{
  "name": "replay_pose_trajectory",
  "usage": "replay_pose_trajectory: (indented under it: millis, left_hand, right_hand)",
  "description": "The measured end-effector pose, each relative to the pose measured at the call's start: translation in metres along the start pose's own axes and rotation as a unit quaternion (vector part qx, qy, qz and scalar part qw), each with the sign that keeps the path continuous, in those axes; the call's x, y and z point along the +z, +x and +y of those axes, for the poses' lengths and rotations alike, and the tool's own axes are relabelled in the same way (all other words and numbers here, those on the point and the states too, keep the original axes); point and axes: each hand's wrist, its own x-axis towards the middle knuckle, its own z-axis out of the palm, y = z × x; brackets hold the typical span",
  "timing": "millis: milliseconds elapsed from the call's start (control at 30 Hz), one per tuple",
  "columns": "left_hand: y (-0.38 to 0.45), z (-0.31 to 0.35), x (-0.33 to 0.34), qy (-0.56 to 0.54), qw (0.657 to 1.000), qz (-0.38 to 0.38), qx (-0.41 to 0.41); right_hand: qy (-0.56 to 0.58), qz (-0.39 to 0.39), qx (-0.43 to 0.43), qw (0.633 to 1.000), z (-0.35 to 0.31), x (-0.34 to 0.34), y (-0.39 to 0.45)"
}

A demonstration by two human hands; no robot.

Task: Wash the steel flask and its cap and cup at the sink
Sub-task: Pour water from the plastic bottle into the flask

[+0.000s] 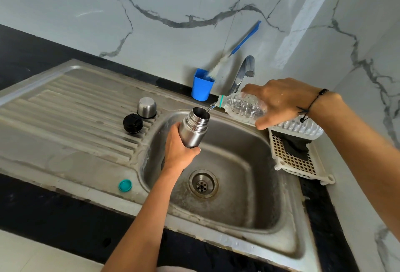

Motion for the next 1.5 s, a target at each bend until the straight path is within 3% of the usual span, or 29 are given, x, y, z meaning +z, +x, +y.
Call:
replay_pose_trajectory:
  millis: [1500]
  left_hand:
    - [0.0, 0.001, -0.001, -0.001, 1.0, 0.003, 0.005]
  right_hand:
    - [-0.013, 0.003, 0.007, 1.0, -0.008, -0.014, -0.004]
